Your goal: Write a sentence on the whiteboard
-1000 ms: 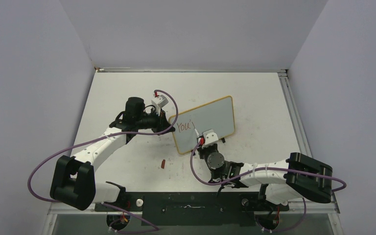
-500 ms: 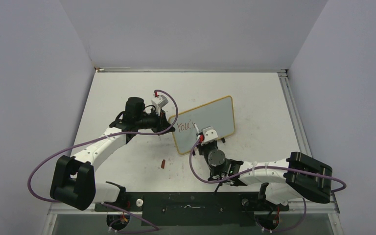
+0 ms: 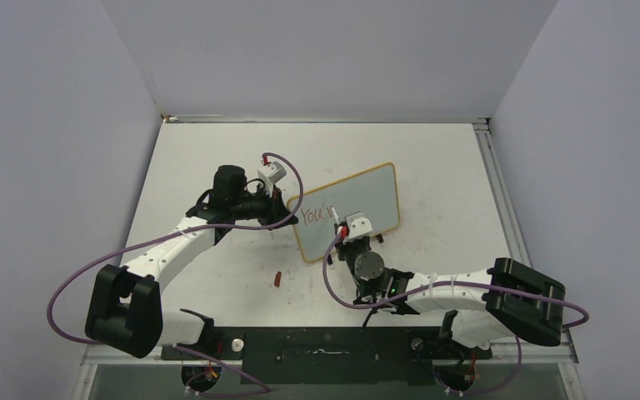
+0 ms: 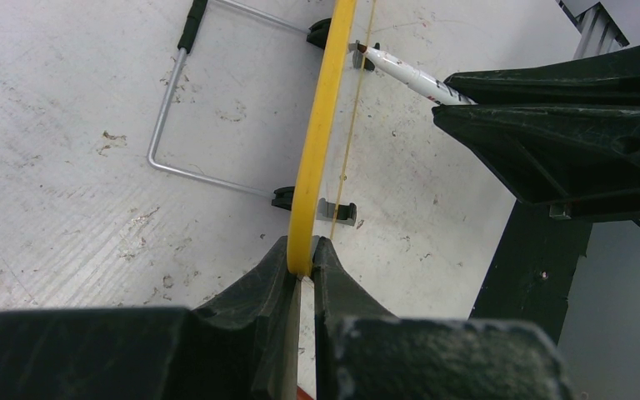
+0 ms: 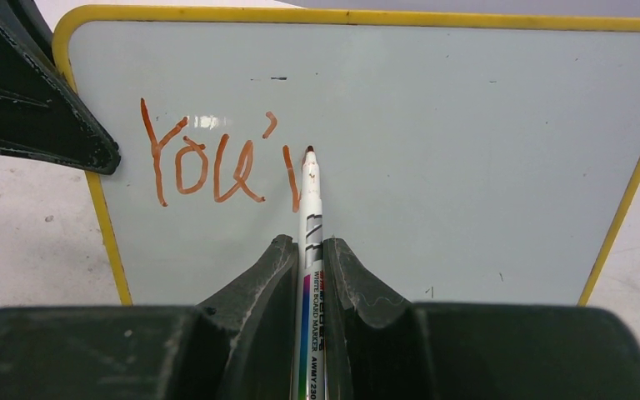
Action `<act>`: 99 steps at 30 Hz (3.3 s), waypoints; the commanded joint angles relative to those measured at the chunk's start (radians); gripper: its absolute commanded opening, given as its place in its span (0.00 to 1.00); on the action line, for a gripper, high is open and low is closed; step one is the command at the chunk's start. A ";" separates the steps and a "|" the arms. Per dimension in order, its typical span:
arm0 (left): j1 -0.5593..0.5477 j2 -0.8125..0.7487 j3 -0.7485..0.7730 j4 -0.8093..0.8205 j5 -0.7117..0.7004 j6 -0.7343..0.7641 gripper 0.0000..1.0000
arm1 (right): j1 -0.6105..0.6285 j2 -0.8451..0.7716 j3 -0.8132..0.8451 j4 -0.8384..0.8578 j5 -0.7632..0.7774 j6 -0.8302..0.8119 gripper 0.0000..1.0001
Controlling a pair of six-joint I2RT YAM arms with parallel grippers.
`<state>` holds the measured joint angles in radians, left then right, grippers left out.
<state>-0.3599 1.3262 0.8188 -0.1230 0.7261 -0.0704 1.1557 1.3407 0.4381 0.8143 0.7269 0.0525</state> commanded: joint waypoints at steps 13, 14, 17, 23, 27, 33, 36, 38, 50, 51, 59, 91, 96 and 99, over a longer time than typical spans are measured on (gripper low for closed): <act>-0.001 0.026 -0.011 -0.130 -0.087 0.032 0.00 | -0.014 -0.068 -0.039 -0.007 0.034 0.028 0.05; -0.001 0.026 -0.010 -0.130 -0.088 0.032 0.00 | -0.014 -0.071 -0.042 -0.011 0.033 0.033 0.05; -0.001 0.026 -0.010 -0.130 -0.088 0.032 0.00 | -0.014 -0.069 -0.045 -0.015 0.015 0.035 0.05; -0.001 0.025 -0.011 -0.130 -0.088 0.032 0.00 | -0.014 -0.046 -0.035 0.000 -0.006 0.022 0.05; -0.001 0.026 -0.011 -0.130 -0.088 0.032 0.00 | -0.016 -0.039 -0.029 0.008 -0.014 0.011 0.05; -0.001 0.027 -0.010 -0.130 -0.089 0.032 0.00 | -0.017 -0.017 -0.019 0.001 0.010 0.012 0.05; -0.001 0.027 -0.010 -0.130 -0.089 0.032 0.00 | -0.019 -0.019 -0.016 -0.012 0.044 0.018 0.05; -0.001 0.027 -0.010 -0.130 -0.089 0.032 0.00 | -0.022 -0.023 -0.018 -0.016 0.060 0.020 0.05; -0.001 0.027 -0.010 -0.130 -0.086 0.032 0.00 | -0.036 -0.023 0.004 0.021 0.044 -0.025 0.05; -0.001 0.026 -0.010 -0.130 -0.085 0.031 0.00 | -0.036 -0.022 0.007 0.028 0.044 -0.033 0.05; -0.001 0.025 -0.009 -0.129 -0.086 0.032 0.00 | -0.036 -0.006 0.024 0.048 0.011 -0.045 0.05; -0.001 0.021 -0.007 -0.132 -0.091 0.029 0.00 | 0.024 -0.003 -0.035 -0.083 0.079 0.097 0.05; -0.001 0.023 -0.007 -0.135 -0.091 0.029 0.00 | 0.013 -0.010 -0.044 -0.089 0.083 0.103 0.05; -0.001 0.023 -0.007 -0.134 -0.091 0.028 0.00 | 0.006 -0.017 -0.049 -0.090 0.085 0.106 0.05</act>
<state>-0.3599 1.3262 0.8207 -0.1287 0.7250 -0.0708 1.1790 1.3354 0.4023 0.7433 0.7959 0.1364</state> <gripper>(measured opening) 0.052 0.146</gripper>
